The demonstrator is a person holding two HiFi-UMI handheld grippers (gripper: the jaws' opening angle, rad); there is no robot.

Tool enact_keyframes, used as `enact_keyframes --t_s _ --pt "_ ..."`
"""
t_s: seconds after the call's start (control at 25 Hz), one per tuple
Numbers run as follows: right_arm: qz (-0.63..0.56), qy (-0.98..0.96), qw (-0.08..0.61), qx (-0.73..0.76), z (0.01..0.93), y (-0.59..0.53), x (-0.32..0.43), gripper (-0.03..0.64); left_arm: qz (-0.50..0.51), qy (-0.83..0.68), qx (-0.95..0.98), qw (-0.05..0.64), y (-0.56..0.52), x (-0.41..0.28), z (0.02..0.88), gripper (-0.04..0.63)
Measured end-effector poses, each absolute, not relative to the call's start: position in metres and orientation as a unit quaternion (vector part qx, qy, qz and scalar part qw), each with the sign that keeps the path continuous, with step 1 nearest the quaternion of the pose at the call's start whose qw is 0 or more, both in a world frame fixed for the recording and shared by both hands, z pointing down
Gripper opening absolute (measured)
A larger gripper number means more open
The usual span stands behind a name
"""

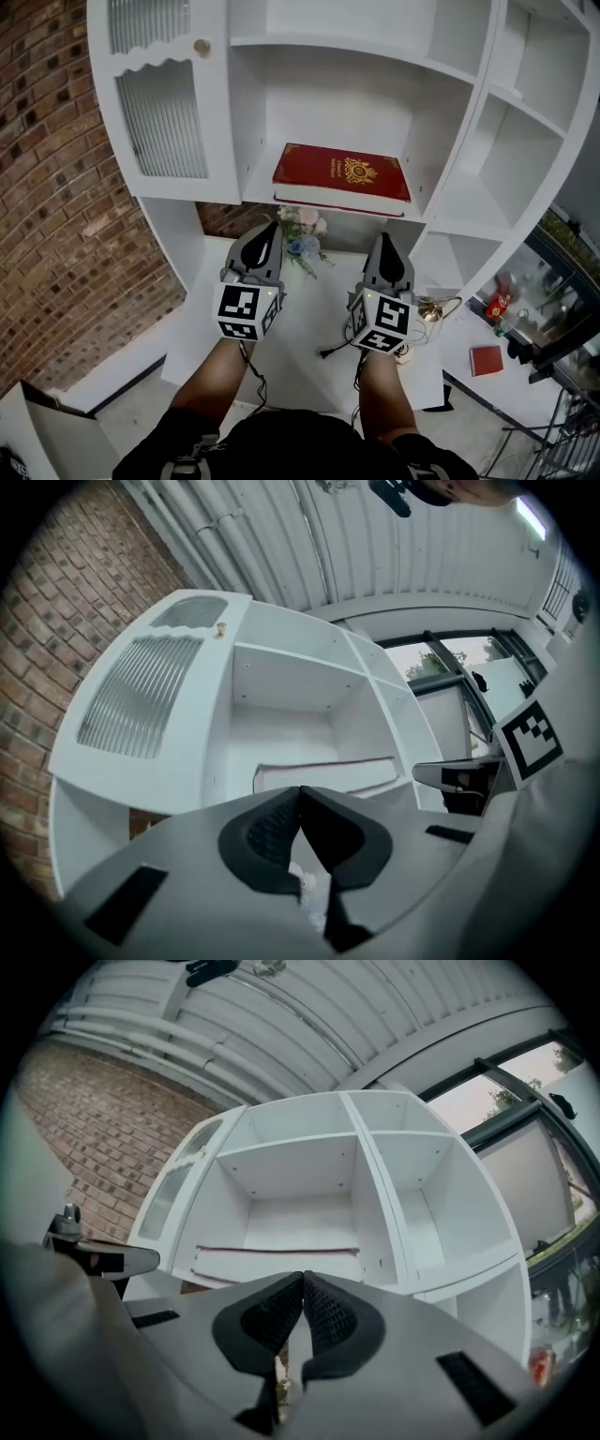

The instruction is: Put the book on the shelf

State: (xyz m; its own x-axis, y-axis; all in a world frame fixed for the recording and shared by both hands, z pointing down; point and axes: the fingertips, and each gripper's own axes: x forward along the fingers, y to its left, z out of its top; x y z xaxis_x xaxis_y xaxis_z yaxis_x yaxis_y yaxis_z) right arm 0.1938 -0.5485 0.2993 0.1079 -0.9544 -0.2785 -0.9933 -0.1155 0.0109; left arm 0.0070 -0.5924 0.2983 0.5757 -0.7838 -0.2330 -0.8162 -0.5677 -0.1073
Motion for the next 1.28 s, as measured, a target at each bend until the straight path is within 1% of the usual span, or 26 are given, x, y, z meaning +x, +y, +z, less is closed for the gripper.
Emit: enact_keyframes --t_s 0.2,0.4,1.28 --pt "0.074 0.679 0.069 -0.727 0.342 -0.548 0.177 0.015 0.047 0.443 -0.893 0.061 -0.589 0.014 0.345 0.014" --pt "0.044 0.691 0.063 -0.718 0.36 -0.544 0.17 0.012 0.036 0.449 -0.892 0.047 -0.584 0.01 0.357 0.013" --pt "0.037 0.699 0.061 -0.712 0.37 -0.522 0.17 0.012 0.036 0.433 -0.9 0.03 -0.556 0.026 0.365 0.014"
